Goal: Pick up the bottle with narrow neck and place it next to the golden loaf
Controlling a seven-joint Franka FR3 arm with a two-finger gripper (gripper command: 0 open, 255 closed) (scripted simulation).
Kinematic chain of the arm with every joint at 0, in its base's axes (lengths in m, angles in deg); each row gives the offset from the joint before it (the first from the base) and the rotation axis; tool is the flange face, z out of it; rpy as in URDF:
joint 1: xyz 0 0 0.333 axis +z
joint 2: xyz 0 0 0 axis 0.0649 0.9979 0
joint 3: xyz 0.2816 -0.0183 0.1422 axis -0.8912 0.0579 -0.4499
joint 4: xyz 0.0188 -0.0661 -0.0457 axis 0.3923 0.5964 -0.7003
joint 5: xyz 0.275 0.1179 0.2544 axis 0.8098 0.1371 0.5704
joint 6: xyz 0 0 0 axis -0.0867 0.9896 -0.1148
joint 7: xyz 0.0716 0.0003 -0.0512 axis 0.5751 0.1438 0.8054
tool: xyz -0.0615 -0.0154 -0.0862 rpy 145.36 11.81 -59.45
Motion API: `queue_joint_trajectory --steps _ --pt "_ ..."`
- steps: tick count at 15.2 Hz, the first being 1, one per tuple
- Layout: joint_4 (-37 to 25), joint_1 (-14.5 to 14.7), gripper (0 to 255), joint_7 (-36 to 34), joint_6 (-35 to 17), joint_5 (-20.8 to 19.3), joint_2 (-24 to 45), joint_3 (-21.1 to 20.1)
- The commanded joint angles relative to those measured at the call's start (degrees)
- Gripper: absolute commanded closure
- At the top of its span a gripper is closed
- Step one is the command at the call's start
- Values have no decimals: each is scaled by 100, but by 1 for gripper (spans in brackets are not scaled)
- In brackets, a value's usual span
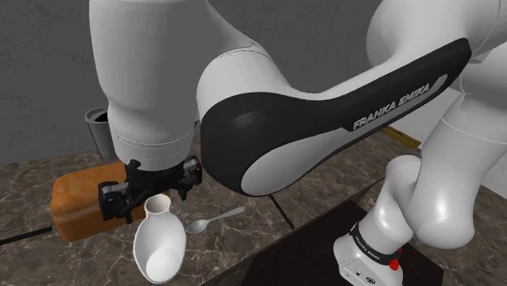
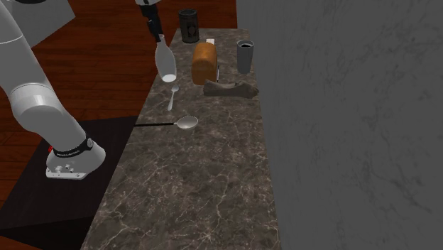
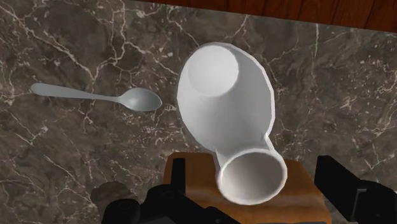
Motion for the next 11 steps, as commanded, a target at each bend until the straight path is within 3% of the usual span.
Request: queue_joint_trajectory --steps 1,3,11 --pt "-173 12 0 40 256 72 -94 -26" --pt "-397 23 0 90 566 148 -196 -49" --pt "-397 24 0 90 566 148 -196 -48"
